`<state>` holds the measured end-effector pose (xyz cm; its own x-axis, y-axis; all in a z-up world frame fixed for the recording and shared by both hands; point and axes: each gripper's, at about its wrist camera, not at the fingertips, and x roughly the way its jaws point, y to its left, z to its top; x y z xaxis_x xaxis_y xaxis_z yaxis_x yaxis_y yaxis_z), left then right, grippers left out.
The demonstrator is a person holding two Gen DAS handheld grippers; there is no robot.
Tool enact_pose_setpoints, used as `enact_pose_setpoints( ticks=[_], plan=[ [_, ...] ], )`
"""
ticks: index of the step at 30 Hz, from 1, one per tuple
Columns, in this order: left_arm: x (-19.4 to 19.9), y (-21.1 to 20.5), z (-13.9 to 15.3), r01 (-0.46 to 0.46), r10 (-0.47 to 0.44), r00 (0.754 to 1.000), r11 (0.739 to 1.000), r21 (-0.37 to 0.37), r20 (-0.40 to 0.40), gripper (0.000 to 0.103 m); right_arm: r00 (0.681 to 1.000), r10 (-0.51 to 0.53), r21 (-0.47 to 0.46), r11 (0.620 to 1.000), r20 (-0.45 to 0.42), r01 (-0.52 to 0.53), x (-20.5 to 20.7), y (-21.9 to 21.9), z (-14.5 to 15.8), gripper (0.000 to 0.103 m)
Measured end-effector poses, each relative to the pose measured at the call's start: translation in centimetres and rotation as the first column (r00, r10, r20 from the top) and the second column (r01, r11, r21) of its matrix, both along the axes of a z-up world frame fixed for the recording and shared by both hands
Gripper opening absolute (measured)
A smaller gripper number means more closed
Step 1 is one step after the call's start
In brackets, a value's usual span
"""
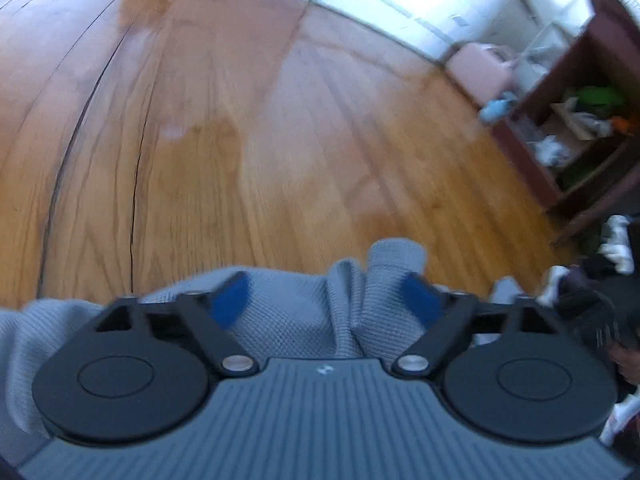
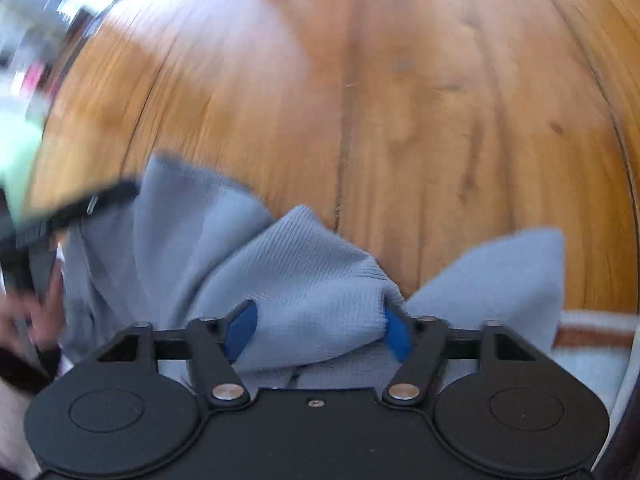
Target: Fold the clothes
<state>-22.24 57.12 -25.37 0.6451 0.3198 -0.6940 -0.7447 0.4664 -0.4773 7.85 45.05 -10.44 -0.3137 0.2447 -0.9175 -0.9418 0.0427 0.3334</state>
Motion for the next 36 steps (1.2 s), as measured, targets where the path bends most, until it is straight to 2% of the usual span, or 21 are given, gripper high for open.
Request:
enact_pose_setpoints(
  ticks=[1, 3, 4, 5, 8, 10, 11, 12, 13, 14, 15, 17, 20, 22, 24, 27, 28, 29, 30, 33, 36],
  plan=[
    [0.4, -0.3, -0.4, -0.011, 0.011, 1.0, 1.0, -0.016, -0.013, 0.091, 0.99, 0.133, 0.012, 0.991, 0.046, -0.134, -1.4, -0.7, 0.2, 0.011],
    [0.7, -1.2, -0.1, 0.04, -0.04, 0.999, 0.999, -0.011, 0.002, 0.088, 0.915, 0.381, 0.017, 0.922, 0.134, -0.387, -4.0, -2.2, 0.6, 0.011],
    [0.8, -1.7, 0.2, 0.066, -0.066, 0.998, 0.998, -0.001, 0.012, 0.086, 0.893, 0.435, 0.013, 0.898, 0.118, -0.439, -4.6, -2.9, 1.1, 0.011],
    [0.9, -2.2, 0.9, 0.093, -0.094, 0.995, 0.995, 0.04, 0.03, 0.086, 0.87, 0.483, 0.01, 0.874, 0.099, -0.487, -5.2, -3.5, 1.5, 0.011],
    [0.9, -3.4, 2.4, 0.114, -0.12, 0.992, 0.986, 0.125, 0.038, 0.087, 0.862, 0.506, -0.016, 0.862, -0.01, -0.506, -6.3, -5.1, 2.5, 0.011],
    [1.2, -3.1, 1.9, 0.143, -0.147, 0.988, 0.986, 0.091, 0.046, 0.086, 0.844, 0.537, -0.051, 0.842, -0.017, -0.537, -6.8, -6.0, 2.5, 0.01],
    [1.5, -3.0, 1.4, 0.174, -0.176, 0.983, 0.984, 0.045, 0.053, 0.085, 0.835, 0.551, -0.073, 0.832, -0.016, -0.55, -7.1, -6.3, 2.4, 0.01],
    [1.7, -2.9, 0.9, 0.204, -0.204, 0.977, 0.979, -0.001, 0.062, 0.076, 0.837, 0.548, -0.09, 0.833, -0.008, -0.546, -7.1, -6.6, 2.0, 0.01],
    [2.0, -3.0, 0.5, 0.236, -0.233, 0.97, 0.971, -0.041, 0.067, 0.045, 0.838, 0.545, -0.108, 0.833, -0.001, -0.542, -7.0, -6.9, 1.7, 0.01],
    [2.2, -3.5, 0.6, 0.269, -0.267, 0.963, 0.961, -0.058, 0.045, 0.029, 0.84, 0.543, -0.126, 0.834, 0.007, -0.538, -7.0, -7.2, 1.4, 0.01],
    [2.4, -3.9, 0.7, 0.278, -0.277, 0.961, 0.959, -0.062, 0.02, 0.015, 0.842, 0.539, -0.142, 0.835, 0.015, -0.532, -6.9, -7.4, 1.0, 0.01],
    [2.1, -4.6, 1.1, 0.253, -0.253, 0.967, 0.964, -0.086, 0.008, 0.016, 0.861, 0.508, -0.152, 0.853, 0.018, -0.5, -6.1, -7.3, 0.8, 0.01],
    [0.7, -5.0, 1.0, 0.217, -0.207, 0.975, 0.96, -0.176, 0.074, 0.016, 0.897, 0.442, -0.146, 0.888, 0.003, -0.437, -3.9, -6.7, 1.8, 0.015],
    [-0.3, -5.4, 1.1, 0.213, -0.198, 0.976, 0.957, -0.198, 0.093, 0.015, 0.934, 0.356, -0.111, 0.93, 0.026, -0.351, -2.0, -6.0, 2.4, 0.039],
    [-1.1, -6.3, 1.4, 0.223, -0.202, 0.972, 0.951, -0.216, 0.118, 0.015, 0.963, 0.267, -0.074, 0.962, 0.044, -0.263, -0.1, -5.3, 3.1, 0.041],
    [-1.4, -7.9, 0.8, 0.254, -0.228, 0.966, 0.925, -0.281, 0.121, 0.015, 0.989, 0.145, -0.044, 0.988, -0.021, -0.145, 1.3, -4.8, 3.2, 0.049],
    [-0.8, -8.5, 0.3, 0.262, -0.245, 0.965, 0.919, -0.294, 0.094, 0.008, 0.994, 0.098, -0.039, 0.994, -0.049, -0.1, 1.7, -4.6, 3.0, 0.05],
    [-0.1, -9.1, -0.2, 0.27, -0.263, 0.963, 0.914, -0.303, 0.064, 0.007, 0.996, 0.053, -0.036, 0.998, -0.075, -0.055, 2.1, -4.4, 2.8, 0.053],
    [0.9, -9.6, -0.6, 0.283, -0.29, 0.957, 0.913, -0.295, 0.021, 0.007, 0.995, 0.023, -0.034, 0.999, -0.093, -0.027, 2.6, -4.1, 2.8, 0.058],
    [3.5, -10.4, -0.5, 0.32, -0.346, 0.935, 0.918, -0.232, -0.078, 0.007, 0.988, -0.052, -0.033, 0.998, -0.146, 0.048, 3.2, -3.2, 2.4, 0.059],
    [3.6, -11.0, 1.9, 0.373, -0.38, 0.921, 0.923, -0.094, -0.084, 0.009, 0.97, -0.118, -0.051, 0.993, -0.212, 0.11, 3.1, -2.2, 1.9, 0.059]
  ],
)
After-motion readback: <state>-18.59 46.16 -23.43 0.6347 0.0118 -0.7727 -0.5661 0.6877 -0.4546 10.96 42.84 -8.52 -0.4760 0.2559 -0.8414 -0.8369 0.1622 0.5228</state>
